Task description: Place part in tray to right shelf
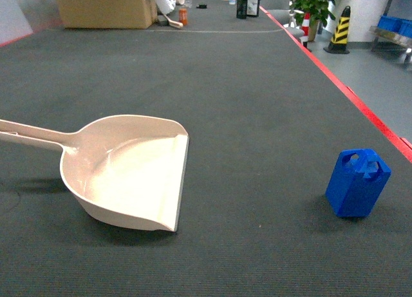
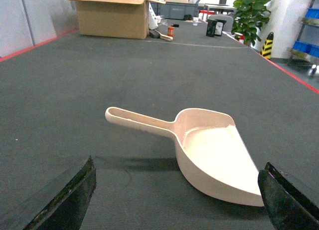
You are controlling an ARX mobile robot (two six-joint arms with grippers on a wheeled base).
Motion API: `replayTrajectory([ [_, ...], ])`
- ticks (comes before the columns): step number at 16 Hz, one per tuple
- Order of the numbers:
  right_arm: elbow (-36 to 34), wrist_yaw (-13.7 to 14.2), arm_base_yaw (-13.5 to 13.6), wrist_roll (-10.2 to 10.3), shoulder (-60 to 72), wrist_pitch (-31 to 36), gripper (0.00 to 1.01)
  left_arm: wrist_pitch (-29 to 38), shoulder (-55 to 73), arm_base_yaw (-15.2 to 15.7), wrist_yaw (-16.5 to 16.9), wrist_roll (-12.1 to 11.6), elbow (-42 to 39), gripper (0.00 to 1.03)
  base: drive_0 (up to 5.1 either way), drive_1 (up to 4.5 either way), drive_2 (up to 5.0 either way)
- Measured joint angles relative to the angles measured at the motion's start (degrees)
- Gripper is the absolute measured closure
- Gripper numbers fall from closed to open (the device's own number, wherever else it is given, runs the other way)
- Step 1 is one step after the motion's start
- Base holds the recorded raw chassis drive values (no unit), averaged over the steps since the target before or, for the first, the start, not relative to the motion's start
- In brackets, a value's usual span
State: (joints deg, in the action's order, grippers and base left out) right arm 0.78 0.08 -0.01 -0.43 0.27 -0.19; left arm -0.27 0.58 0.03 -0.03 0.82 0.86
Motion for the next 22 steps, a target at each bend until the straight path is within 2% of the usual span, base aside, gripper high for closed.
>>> replayTrajectory([
  [22, 0.0, 0.0, 0.0, 0.0, 0.0, 0.0, 0.03, 0.0, 0.0, 0.0, 0.0, 0.0, 0.0, 0.05, 0.0, 0.0, 0.0],
])
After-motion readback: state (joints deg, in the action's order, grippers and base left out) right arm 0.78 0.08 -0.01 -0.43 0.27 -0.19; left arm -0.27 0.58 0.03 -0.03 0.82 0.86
